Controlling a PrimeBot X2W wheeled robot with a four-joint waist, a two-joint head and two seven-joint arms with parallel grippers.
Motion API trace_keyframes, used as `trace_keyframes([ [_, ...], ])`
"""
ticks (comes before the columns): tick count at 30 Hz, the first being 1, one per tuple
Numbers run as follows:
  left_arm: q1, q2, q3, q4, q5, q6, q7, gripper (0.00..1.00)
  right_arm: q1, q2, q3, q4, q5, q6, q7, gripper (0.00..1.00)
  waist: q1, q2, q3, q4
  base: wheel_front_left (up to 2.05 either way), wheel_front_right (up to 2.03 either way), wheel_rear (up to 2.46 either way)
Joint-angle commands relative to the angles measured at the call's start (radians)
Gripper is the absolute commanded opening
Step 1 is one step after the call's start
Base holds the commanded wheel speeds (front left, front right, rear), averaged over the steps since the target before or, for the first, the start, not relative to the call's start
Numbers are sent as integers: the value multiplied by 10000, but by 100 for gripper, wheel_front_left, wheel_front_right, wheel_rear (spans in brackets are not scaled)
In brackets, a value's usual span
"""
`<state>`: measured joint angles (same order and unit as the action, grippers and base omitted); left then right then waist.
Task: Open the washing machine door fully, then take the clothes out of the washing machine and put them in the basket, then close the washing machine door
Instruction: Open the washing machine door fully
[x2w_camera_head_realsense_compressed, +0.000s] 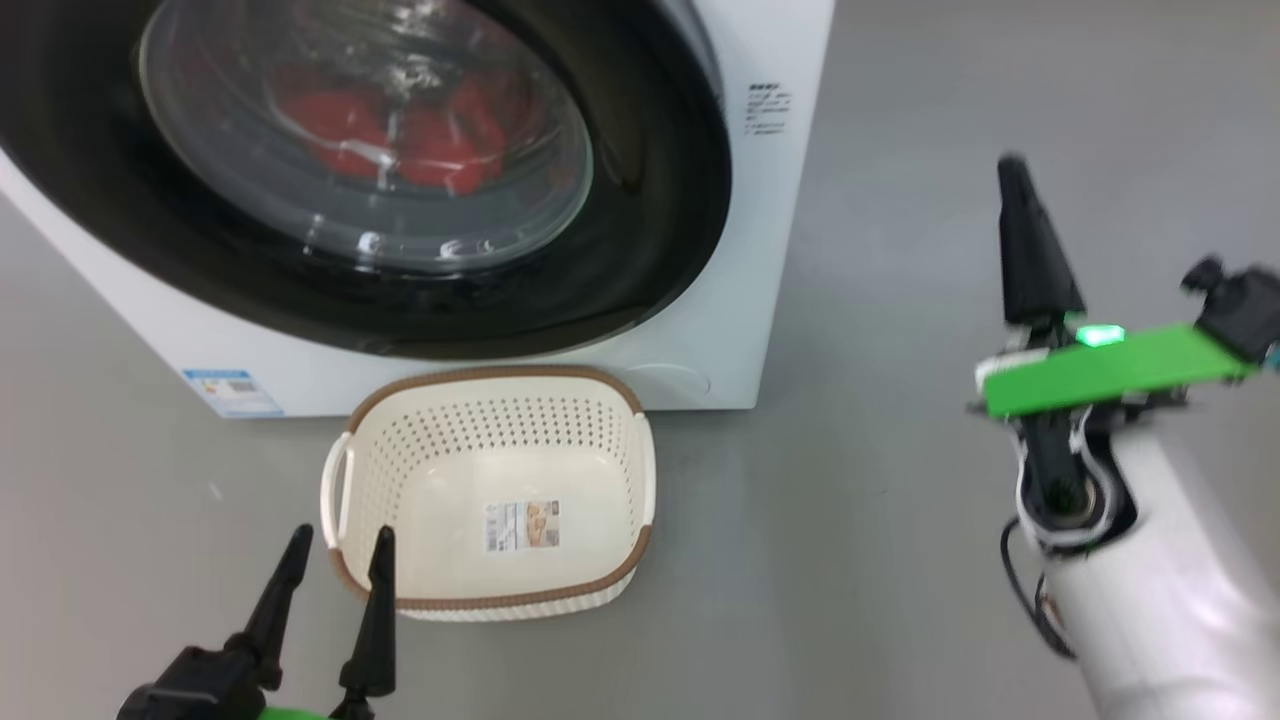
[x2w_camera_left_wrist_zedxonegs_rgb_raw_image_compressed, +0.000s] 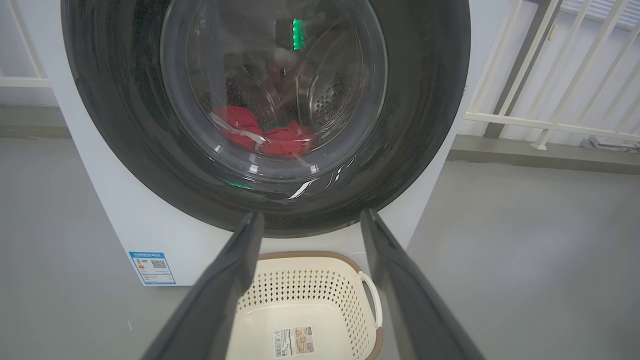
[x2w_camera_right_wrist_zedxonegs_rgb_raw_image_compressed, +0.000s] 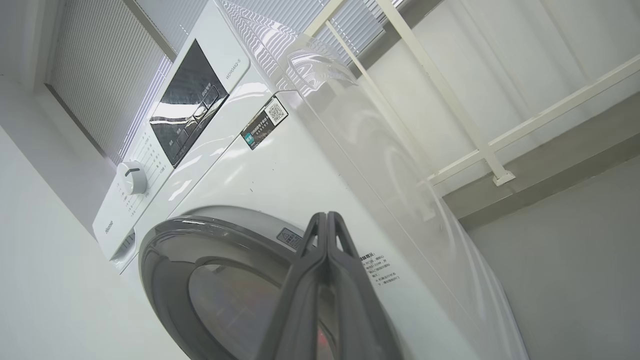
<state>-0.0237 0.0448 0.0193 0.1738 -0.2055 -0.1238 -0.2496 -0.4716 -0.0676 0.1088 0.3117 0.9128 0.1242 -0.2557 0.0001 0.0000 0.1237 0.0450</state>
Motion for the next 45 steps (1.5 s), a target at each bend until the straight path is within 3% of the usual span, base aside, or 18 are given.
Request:
trace_keyframes([
  [1, -419, 55, 219, -283, -103, -44, -122, 100, -776, -142, 409, -77, 593, 65, -57, 0, 0, 0, 367, 324, 0, 0, 0],
  [9, -736, 55, 131, -230, -222, -60, -122, 100, -2265, -815, 1023, 403, 3089, 65, 949, 0, 0, 0, 779, 675, 0, 0, 0],
  [18, -972, 55, -119, -185, -29, -67, -122, 100, -3764, -1541, 1089, 1432, 5721, 65, 3523, 0, 0, 0, 1137, 963, 0, 0, 0],
  [22, -1182, 55, -324, -214, 13, -67, -122, 100, -4586, -1758, 1221, 2301, 6614, 65, 5310, 0, 0, 0, 1436, 1110, 0, 0, 0],
  [27, -1312, 55, -455, -275, 1, -68, -122, 100, -5418, -1867, 1507, 3107, 7103, 65, 7018, 9, 0, 0, 1782, 1206, 0, 0, 0],
  [29, -1362, 55, -499, -298, -16, -68, -122, 100, -5714, -1880, 1540, 3237, 7271, 65, 7525, 0, 0, 0, 1928, 1257, 0, 0, 0],
  [45, -1899, 55, -841, -302, -319, -68, -122, 100, -7313, -2042, 1612, 4567, 7305, 65, 8809, 0, 0, 0, 2810, 1855, 0, 0, 0],
])
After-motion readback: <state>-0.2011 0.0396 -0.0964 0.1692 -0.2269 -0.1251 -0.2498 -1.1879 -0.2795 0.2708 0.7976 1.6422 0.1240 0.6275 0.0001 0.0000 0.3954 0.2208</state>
